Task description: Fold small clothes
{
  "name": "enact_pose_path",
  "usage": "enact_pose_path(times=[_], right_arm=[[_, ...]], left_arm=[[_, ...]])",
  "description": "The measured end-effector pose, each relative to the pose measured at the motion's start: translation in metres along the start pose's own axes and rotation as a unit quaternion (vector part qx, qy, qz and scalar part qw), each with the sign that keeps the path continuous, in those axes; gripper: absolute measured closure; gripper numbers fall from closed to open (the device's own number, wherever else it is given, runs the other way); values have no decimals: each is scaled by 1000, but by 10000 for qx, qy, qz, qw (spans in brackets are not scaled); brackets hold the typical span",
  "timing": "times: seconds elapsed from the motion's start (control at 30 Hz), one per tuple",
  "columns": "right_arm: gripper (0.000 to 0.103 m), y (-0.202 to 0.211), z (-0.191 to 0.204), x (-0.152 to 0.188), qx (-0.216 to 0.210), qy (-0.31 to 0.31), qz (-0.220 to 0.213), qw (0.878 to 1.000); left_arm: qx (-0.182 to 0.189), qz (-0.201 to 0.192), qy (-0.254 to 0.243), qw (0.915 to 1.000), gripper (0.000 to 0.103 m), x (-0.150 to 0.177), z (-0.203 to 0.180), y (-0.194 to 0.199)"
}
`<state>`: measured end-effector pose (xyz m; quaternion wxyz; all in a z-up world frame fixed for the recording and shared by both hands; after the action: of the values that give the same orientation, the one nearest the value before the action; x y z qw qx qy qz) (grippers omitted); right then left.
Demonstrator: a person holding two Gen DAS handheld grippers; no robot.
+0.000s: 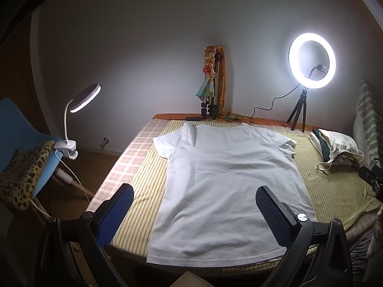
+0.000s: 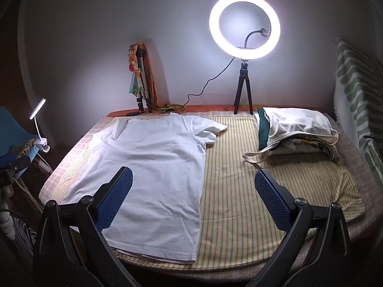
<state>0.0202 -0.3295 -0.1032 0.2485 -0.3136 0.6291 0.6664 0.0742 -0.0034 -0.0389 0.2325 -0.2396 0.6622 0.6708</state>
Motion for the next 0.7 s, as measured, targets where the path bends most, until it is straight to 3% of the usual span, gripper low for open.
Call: enact_pose_path(times=[0.27, 0.33, 0.7], right_arm=[[0, 3, -19, -2, -66, 26, -34, 10000], [0, 1, 7, -2, 35, 158, -20, 9999], [0, 0, 11, -5, 68, 265, -64, 9996]], left_arm=[[-22, -126, -17, 9999, 0, 1, 3, 5], [-37, -138, -22, 9999, 0, 0, 1, 5], [-40, -143, -26, 9999, 0, -1, -1, 7]])
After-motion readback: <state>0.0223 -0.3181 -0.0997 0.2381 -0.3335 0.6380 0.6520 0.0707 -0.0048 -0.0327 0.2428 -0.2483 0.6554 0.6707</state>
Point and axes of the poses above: each gripper's, at about its wrist camera, not at the fingertips, and y roughly against the way its jaws point, z to its left, x to its underside, the point moved 9 cm from there along -y, roughly the way its jaws point, and after that the axes turned 14 degrees about z, right-handed, at the moved point
